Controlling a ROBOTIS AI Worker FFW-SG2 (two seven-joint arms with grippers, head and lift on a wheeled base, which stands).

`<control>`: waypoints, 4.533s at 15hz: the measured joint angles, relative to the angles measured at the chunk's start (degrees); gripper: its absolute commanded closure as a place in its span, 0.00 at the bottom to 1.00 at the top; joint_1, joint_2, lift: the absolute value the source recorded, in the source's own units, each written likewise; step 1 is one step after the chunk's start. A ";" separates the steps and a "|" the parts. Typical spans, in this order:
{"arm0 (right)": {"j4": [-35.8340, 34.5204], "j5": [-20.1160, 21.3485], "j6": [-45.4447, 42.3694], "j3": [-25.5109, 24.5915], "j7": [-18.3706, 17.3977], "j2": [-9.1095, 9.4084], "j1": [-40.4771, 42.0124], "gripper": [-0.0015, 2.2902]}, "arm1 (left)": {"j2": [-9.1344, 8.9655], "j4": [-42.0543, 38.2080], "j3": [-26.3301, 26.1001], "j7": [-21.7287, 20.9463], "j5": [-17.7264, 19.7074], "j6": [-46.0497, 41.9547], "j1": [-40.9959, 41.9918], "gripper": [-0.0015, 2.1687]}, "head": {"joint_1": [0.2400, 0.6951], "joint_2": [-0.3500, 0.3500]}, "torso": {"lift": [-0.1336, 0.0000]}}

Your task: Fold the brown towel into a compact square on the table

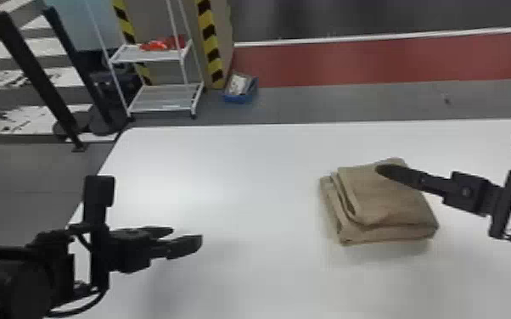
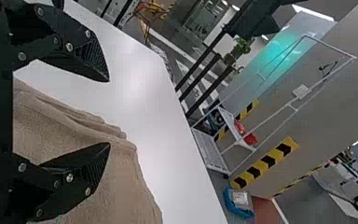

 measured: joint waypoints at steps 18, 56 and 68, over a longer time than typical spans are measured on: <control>15.67 10.82 -12.49 19.19 -5.75 0.00 -4.96 0.89 | -0.62 -0.47 0.71 -0.43 0.39 -0.29 -0.29 0.04 | 1.00 0.81 | 0.04; 8.06 26.01 -3.55 12.69 -2.10 0.00 -5.91 0.89 | -5.00 35.18 -26.01 -21.77 -12.79 -30.53 -25.87 0.90 | 1.00 0.38 | 0.04; 18.02 19.46 -18.70 16.88 -7.06 0.00 -8.84 0.89 | -5.23 24.69 -24.14 -23.23 -13.40 -27.37 -18.61 0.90 | 1.00 0.43 | 0.04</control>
